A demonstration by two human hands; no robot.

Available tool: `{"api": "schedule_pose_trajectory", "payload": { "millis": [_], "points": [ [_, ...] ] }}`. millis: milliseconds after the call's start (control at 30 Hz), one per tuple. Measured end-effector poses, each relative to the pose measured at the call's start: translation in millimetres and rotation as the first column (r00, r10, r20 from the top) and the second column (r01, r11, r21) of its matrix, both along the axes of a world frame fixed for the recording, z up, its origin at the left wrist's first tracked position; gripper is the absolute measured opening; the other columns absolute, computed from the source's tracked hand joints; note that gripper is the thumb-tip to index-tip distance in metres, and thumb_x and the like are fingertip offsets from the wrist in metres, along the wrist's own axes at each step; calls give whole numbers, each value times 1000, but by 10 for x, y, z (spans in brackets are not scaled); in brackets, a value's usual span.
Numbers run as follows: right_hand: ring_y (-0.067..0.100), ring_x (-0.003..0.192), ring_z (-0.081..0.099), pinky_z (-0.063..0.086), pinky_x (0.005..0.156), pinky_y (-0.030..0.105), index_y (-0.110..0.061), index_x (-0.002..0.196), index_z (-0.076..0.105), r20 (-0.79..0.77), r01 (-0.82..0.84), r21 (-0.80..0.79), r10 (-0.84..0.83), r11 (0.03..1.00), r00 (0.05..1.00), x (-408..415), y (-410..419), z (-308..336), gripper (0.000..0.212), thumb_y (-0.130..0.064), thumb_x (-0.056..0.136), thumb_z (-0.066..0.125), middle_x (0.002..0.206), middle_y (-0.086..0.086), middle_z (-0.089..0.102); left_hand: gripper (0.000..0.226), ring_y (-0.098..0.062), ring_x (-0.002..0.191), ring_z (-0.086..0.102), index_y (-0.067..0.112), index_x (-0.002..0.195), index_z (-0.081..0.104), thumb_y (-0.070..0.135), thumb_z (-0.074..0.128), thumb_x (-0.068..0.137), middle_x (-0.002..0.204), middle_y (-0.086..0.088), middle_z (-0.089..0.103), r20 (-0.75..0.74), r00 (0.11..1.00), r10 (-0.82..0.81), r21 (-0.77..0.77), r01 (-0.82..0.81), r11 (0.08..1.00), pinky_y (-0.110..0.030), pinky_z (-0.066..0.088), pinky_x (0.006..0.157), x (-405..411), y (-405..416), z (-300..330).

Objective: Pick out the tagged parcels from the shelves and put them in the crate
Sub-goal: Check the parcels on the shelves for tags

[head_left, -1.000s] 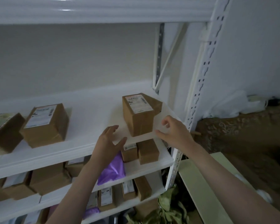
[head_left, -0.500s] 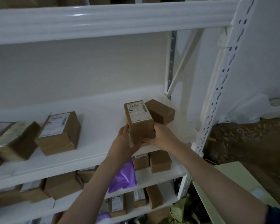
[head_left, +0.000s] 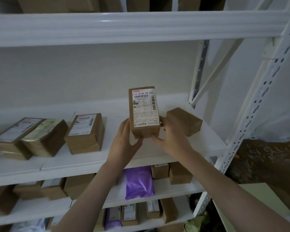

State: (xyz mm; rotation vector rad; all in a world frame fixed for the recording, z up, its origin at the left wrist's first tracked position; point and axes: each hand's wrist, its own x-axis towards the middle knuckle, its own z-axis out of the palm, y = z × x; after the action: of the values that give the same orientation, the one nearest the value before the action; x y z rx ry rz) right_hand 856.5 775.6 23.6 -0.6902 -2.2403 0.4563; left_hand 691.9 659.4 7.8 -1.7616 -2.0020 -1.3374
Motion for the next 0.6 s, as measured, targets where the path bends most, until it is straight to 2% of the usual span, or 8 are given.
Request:
{"api": "schedule_pose_trajectory", "payload": {
  "millis": [100,200,300,467,533,600],
  "points": [
    [-7,106,49,33,79,-5,-20,140,53,5,10,20,-10,1000,1000,-22,-52,-35,58,-31,88,76,127,-6,63,74,-11,124,53,10,146,46,17,81,82,141,-3,51,-13,1000,12,19,-12,1000,2,33,95,-18,-11,-38],
    [8,112,61,40,86,6,-20,140,53,14,-11,8,11,1000,1000,-37,-54,-85,58,-31,88,76,127,-4,65,76,-11,126,52,11,148,44,19,81,82,143,-2,50,-28,1000,1,12,-1,1000,0,34,98,-38,-11,-90],
    [11,110,62,45,87,14,-18,138,56,20,-19,16,19,1000,1000,-42,-47,-107,57,-31,87,76,124,-3,65,78,-13,127,53,12,149,42,19,81,81,144,-3,49,-31,999,-6,13,6,1000,-9,40,99,-58,-16,-120],
    [11,108,61,37,83,5,-16,135,59,22,-18,23,18,1000,1000,-71,-42,-125,53,-28,86,77,122,-1,65,76,-12,125,52,10,148,43,16,81,82,143,-5,50,-12,1000,-11,16,11,1000,1,32,98,-78,-21,-152],
    [11,109,61,44,86,11,-18,136,58,25,-34,6,34,999,999,-106,-29,-156,53,-29,87,76,122,-2,65,76,-11,124,52,12,148,43,16,80,81,142,-4,50,13,1000,-13,9,13,1000,0,34,98,-104,-21,-188],
    [11,109,62,51,89,21,-19,137,57,37,-50,-21,51,999,998,-150,-20,-194,54,-31,87,75,123,-3,64,76,-13,123,54,14,147,44,16,81,80,141,-2,50,53,999,-12,-4,12,1000,-12,43,100,-155,-23,-240]
  ]
}}
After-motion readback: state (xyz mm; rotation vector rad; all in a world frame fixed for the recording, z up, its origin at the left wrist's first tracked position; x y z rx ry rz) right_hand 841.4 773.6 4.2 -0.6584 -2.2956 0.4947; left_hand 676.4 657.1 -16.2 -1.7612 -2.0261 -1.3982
